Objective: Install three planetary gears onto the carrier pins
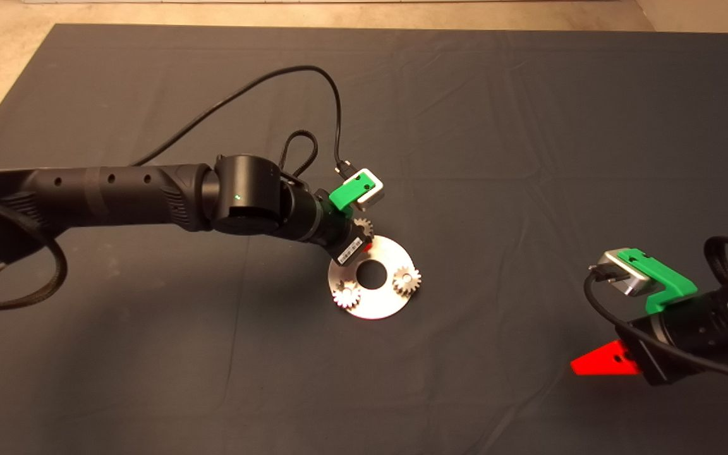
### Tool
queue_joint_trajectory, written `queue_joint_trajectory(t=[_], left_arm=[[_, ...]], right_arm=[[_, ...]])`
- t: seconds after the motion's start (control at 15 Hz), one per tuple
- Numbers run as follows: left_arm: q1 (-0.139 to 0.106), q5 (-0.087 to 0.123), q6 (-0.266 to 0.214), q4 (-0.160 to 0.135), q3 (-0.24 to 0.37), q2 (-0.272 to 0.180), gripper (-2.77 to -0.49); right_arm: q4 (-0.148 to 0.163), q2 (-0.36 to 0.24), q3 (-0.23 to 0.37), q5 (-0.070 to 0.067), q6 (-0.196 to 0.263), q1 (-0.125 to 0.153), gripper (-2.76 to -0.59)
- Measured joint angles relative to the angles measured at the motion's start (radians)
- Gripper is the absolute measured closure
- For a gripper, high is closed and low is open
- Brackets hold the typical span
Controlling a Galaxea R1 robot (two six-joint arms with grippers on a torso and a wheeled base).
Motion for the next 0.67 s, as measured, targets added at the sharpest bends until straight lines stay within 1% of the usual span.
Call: queue_joint_trajectory(t=[0.53,0.67], left_arm=[[0.000,-0.013,0.000,0.007,-0.013,0.007,-0.60],[0.003,-0.016,0.000,0.020,-0.013,0.008,-0.60]], right_arm=[[0.000,0.000,0.000,0.002,0.000,0.000,-1.78],[0.000,0.000,0.000,0.003,0.000,0.000,-1.78]])
